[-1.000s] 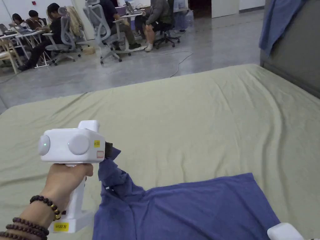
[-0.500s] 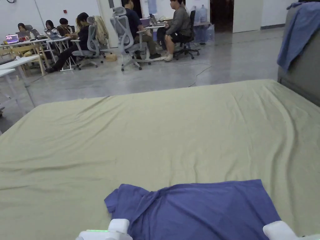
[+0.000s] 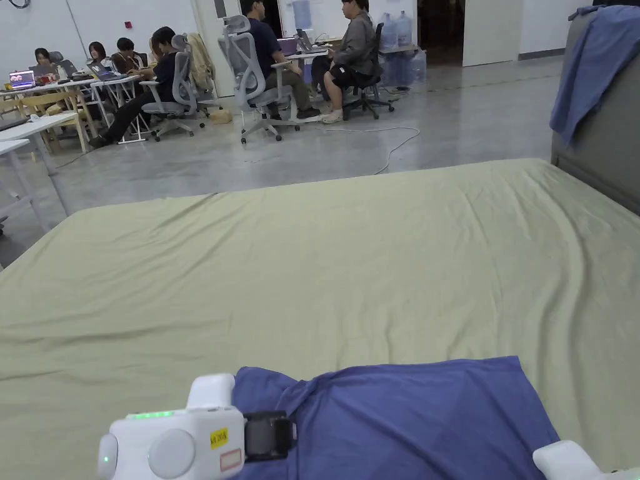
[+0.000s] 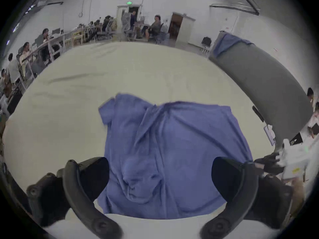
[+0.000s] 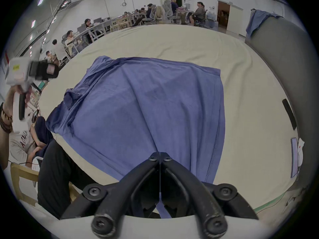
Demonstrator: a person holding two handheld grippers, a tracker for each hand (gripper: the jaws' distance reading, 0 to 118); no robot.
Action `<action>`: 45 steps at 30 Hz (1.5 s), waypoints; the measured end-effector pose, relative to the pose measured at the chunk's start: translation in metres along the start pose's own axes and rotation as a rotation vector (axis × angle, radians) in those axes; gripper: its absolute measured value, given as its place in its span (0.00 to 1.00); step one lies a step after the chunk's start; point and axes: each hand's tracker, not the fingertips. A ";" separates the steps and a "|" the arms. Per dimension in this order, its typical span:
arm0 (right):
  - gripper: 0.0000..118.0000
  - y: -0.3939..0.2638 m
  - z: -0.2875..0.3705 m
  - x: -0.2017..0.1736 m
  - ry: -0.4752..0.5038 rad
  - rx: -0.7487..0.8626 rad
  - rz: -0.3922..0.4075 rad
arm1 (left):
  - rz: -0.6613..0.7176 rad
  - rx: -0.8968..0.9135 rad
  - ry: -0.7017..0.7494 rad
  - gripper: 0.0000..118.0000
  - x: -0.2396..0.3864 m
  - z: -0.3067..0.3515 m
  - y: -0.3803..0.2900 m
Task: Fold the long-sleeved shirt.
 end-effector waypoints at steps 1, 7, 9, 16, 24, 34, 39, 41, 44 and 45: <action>0.00 -0.001 0.000 0.000 0.002 -0.002 0.002 | -0.033 0.040 -0.010 0.23 -0.002 -0.002 0.014; 0.00 0.000 0.003 -0.001 -0.017 -0.007 0.039 | -0.066 0.039 0.130 0.00 -0.024 -0.072 0.084; 0.00 0.004 0.005 0.001 -0.007 0.001 0.017 | -0.118 0.008 0.186 0.00 -0.032 -0.104 0.099; 0.00 0.010 0.003 0.005 -0.054 0.021 0.006 | -0.009 -0.136 0.226 0.93 -0.069 -0.184 0.103; 0.00 0.089 -0.019 0.054 -0.150 0.095 0.000 | -0.083 -0.179 0.218 0.13 -0.033 -0.168 0.073; 0.41 0.234 -0.134 0.136 -0.255 -0.101 -0.093 | -0.065 -0.025 0.129 0.13 -0.017 -0.045 0.041; 0.41 0.247 -0.178 0.150 -0.241 -0.196 -0.198 | -0.031 0.003 0.096 0.12 -0.010 -0.023 0.010; 0.29 0.238 -0.191 0.146 -0.224 -0.264 -0.244 | -0.004 -0.009 0.105 0.12 -0.009 -0.025 0.003; 0.24 0.241 -0.185 0.133 -0.297 -0.228 -0.173 | 0.007 -0.023 0.109 0.13 -0.020 -0.043 0.002; 0.24 0.242 -0.184 0.132 -0.300 -0.228 -0.155 | 0.008 -0.027 0.112 0.13 -0.021 -0.046 0.002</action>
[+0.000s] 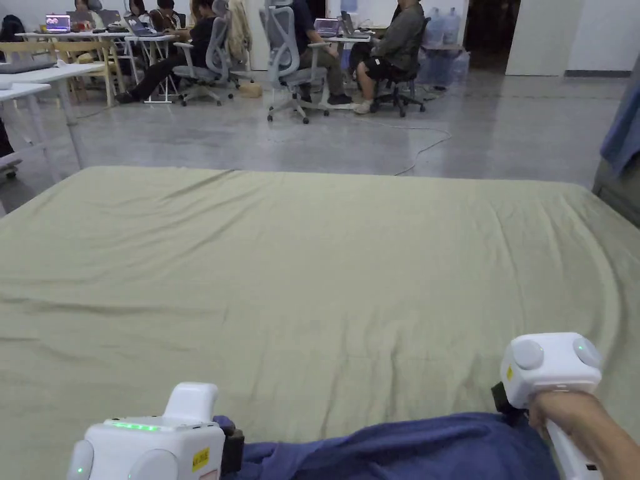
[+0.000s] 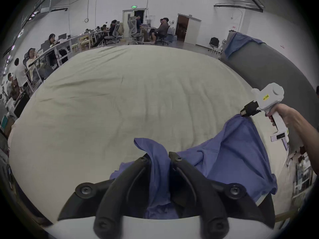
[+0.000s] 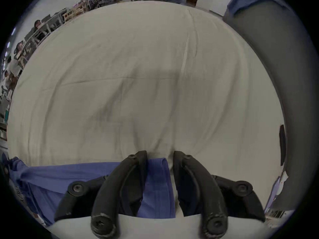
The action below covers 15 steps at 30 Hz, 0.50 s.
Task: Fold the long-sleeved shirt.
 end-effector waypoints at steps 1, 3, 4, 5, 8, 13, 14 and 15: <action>0.22 -0.002 0.000 0.000 -0.002 0.004 0.014 | 0.000 -0.002 0.003 0.12 -0.004 -0.008 0.000; 0.07 -0.012 0.010 -0.005 -0.007 0.024 0.002 | 0.001 -0.001 0.009 0.13 -0.007 -0.013 0.002; 0.00 -0.016 0.013 -0.003 -0.042 0.059 -0.030 | 0.011 0.001 0.012 0.12 -0.008 -0.014 0.003; 0.00 -0.021 0.017 0.000 0.000 0.073 -0.072 | 0.016 0.003 0.008 0.13 0.000 -0.005 0.002; 0.00 -0.025 0.031 0.016 0.049 0.133 -0.110 | 0.024 0.008 0.001 0.13 -0.003 -0.002 0.006; 0.00 -0.058 0.100 0.035 0.111 0.270 -0.089 | -0.001 0.041 0.016 0.13 -0.005 0.006 0.008; 0.00 -0.069 0.116 0.039 0.132 0.299 -0.085 | 0.001 0.047 0.017 0.13 -0.006 0.010 0.008; 0.00 -0.078 0.127 0.043 0.160 0.318 -0.080 | 0.004 0.055 0.016 0.13 -0.006 0.014 0.008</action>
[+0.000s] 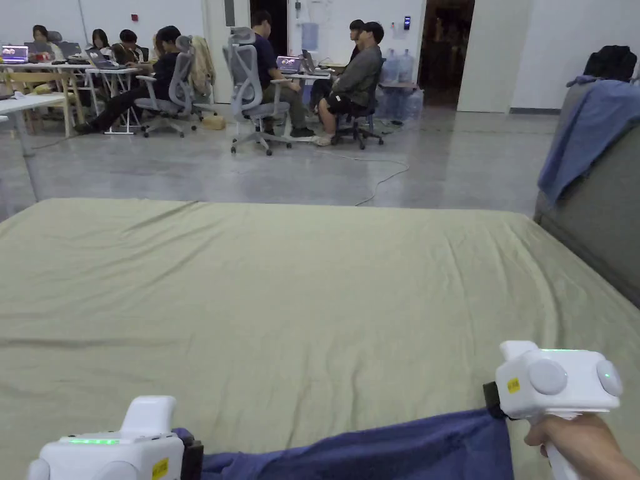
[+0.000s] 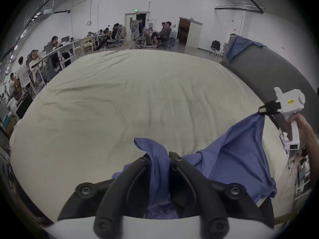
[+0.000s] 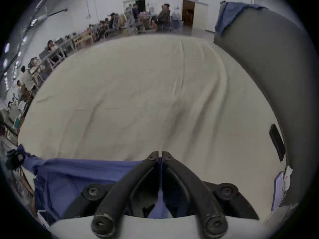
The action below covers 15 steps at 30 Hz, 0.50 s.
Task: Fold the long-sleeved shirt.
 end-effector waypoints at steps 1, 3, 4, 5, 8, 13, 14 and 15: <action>0.00 -0.009 0.020 0.003 0.025 0.035 -0.012 | 0.002 0.012 -0.005 0.13 -0.002 0.007 -0.001; 0.00 -0.031 0.060 0.008 0.090 0.065 -0.019 | -0.001 0.032 -0.018 0.13 -0.001 0.030 -0.008; 0.00 -0.042 0.074 0.008 0.098 0.081 -0.019 | -0.006 0.039 -0.022 0.13 -0.002 0.040 -0.011; 0.00 -0.059 0.094 0.010 0.117 0.100 -0.007 | -0.013 0.046 -0.020 0.13 -0.004 0.053 -0.016; 0.00 -0.103 0.132 0.014 0.139 0.102 0.010 | -0.041 0.050 -0.001 0.13 0.001 0.100 -0.038; 0.00 -0.186 0.147 0.007 0.114 -0.001 0.089 | -0.100 -0.051 -0.004 0.13 0.007 0.137 -0.091; 0.00 -0.207 0.138 0.003 0.097 -0.044 0.114 | -0.115 -0.090 0.000 0.13 0.012 0.135 -0.108; 0.00 -0.218 0.130 0.000 0.085 -0.078 0.126 | -0.129 -0.121 -0.007 0.13 0.015 0.130 -0.118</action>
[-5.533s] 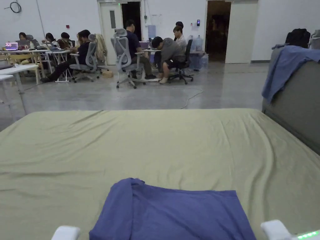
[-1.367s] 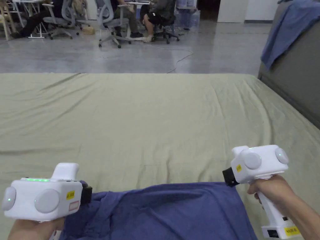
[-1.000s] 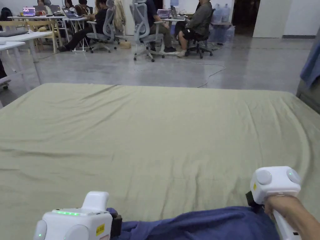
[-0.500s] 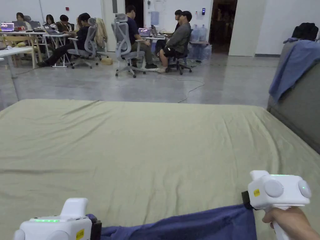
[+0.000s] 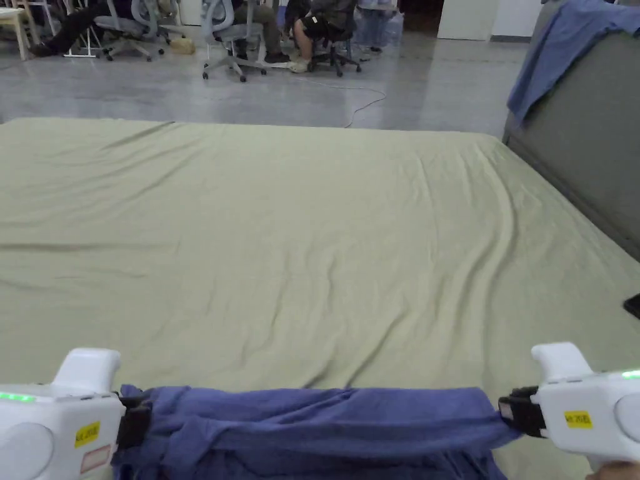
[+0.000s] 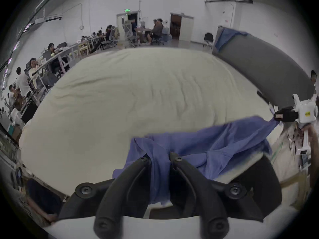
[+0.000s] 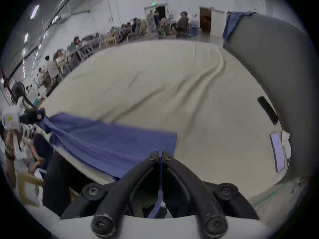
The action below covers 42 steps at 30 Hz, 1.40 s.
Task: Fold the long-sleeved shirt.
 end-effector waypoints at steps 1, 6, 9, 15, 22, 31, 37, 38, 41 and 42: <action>0.00 -0.011 -0.018 -0.005 -0.008 -0.044 0.011 | -0.001 -0.043 -0.005 0.13 0.004 -0.012 -0.012; 0.00 -0.038 -0.079 -0.019 -0.078 -0.180 0.113 | -0.056 -0.149 0.067 0.13 0.020 -0.069 -0.049; 0.00 -0.032 -0.072 -0.018 -0.074 -0.146 0.113 | -0.061 -0.121 0.063 0.13 0.014 -0.071 -0.042; 0.73 -0.019 -0.039 -0.024 -0.131 -0.112 0.073 | 0.038 -0.103 0.042 0.94 -0.003 -0.043 -0.029; 0.84 0.051 0.030 -0.060 -0.079 0.273 0.057 | -0.048 0.274 0.100 0.92 0.036 0.034 0.042; 0.00 0.027 -0.018 -0.086 -0.055 0.429 -0.024 | -0.023 0.371 0.134 0.00 0.058 -0.003 0.030; 0.00 0.030 -0.019 -0.082 -0.042 0.452 -0.028 | 0.045 0.407 0.100 0.69 0.031 -0.015 0.027; 0.00 0.029 -0.021 -0.082 -0.046 0.445 -0.025 | 0.074 0.347 0.074 0.97 0.023 -0.023 0.026; 0.00 0.024 -0.025 -0.078 -0.038 0.407 -0.024 | 0.168 0.213 0.003 0.99 -0.012 -0.037 0.011; 0.00 0.023 -0.026 -0.077 -0.030 0.390 -0.030 | 0.215 0.166 -0.049 0.99 -0.026 -0.042 0.007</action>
